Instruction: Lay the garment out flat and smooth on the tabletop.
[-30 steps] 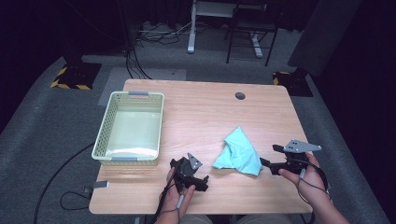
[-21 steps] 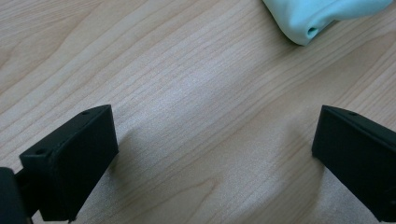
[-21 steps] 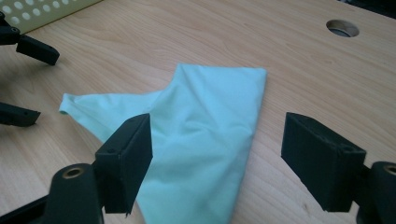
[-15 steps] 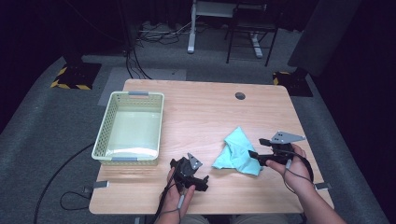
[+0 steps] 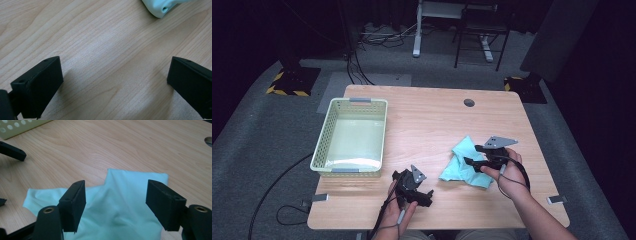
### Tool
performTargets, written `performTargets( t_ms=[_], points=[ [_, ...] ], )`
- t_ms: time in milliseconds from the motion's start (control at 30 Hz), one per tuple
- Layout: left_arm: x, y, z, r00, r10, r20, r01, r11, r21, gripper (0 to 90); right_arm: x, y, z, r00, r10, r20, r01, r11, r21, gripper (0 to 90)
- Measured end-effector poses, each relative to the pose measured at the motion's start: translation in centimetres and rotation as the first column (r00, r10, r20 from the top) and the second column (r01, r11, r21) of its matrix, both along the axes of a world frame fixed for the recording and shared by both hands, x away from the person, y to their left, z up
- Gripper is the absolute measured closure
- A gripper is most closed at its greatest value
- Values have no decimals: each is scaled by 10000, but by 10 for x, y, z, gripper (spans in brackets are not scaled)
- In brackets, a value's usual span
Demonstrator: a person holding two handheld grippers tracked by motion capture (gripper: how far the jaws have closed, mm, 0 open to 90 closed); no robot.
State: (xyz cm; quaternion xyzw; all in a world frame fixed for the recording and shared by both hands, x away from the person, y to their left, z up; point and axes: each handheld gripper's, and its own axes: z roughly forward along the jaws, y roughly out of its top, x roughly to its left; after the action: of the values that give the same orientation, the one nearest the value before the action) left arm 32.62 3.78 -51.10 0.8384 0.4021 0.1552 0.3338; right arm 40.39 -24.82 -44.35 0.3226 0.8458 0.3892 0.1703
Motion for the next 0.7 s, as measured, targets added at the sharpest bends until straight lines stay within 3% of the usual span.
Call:
performTargets(
  t_ms=[533, 700],
  points=[
    [0, 0, 0, 10000, -3, 8, 3, 10000, 39, 1, 17, 25, -29, 9972, 11, -743, -66, 9973, -736, 325],
    [0, 0, 0, 10000, -6, 8, 6, 10000, 50, 1, 23, 28, -37, 9955, 16, -945, -127, 9930, -1171, 358]
  ],
)
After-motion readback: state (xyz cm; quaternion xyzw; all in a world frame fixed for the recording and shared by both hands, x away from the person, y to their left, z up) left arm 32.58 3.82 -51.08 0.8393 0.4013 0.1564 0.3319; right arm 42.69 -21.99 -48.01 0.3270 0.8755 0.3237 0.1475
